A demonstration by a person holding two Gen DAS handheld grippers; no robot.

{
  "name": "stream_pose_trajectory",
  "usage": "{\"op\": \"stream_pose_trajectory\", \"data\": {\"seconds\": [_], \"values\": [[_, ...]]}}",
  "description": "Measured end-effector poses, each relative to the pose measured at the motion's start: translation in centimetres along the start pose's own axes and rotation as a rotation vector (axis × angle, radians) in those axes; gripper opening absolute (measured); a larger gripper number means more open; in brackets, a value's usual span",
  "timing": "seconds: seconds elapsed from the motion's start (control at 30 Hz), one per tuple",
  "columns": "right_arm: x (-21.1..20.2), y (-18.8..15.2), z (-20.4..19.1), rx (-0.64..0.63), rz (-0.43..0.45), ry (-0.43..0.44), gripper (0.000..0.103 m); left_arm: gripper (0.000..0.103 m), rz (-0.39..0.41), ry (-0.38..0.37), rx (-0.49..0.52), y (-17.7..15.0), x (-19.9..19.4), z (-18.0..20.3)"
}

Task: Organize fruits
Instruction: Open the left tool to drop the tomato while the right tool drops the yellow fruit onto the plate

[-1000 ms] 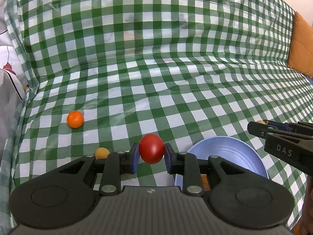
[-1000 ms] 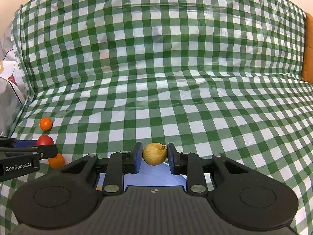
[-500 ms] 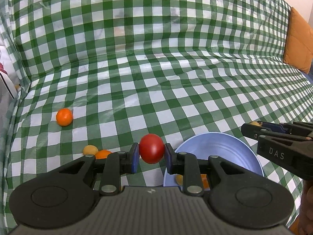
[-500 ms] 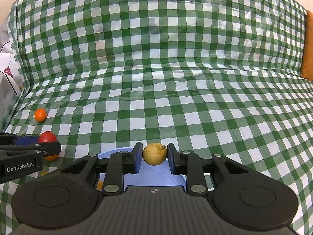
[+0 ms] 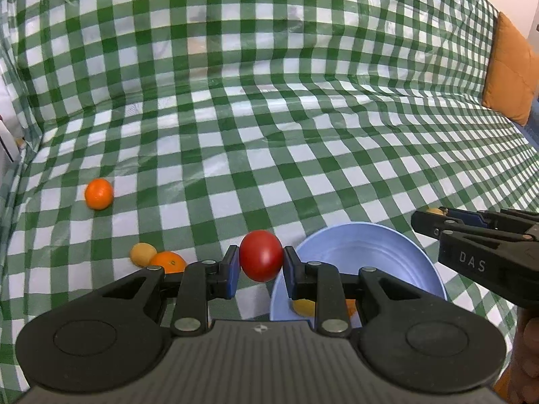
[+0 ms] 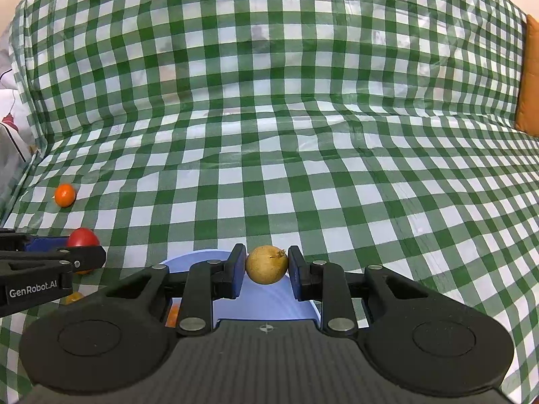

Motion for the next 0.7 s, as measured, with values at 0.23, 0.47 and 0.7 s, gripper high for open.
{"op": "stream_pose_trajectory", "data": {"seconds": [0.23, 0.47, 0.7], "values": [[0.7, -0.1, -0.1, -0.006, -0.042, -0.008, 0.028, 0.030, -0.112, -0.112, 0.097, -1.5, 1.2, 2.8], [1.0, -0.1, -0.3, -0.014, -0.057, -0.002, 0.028, 0.030, -0.182, -0.162, 0.215, -3.8, 2.4, 5.3], [1.3, -0.5, -0.4, -0.019, -0.062, 0.006, 0.028, 0.030, -0.177, -0.161, 0.225, -4.1, 2.6, 5.7]]}}
Point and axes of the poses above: each gripper's, at about its wrist camera, not at the fingertips, and x roughly the way its jaws point, z to its right, y to its top, the point moved 1 cm from there along x, roughly the way its jaws point, and after that the axes turned 9 degrees about -x, right-handed, at the moved point
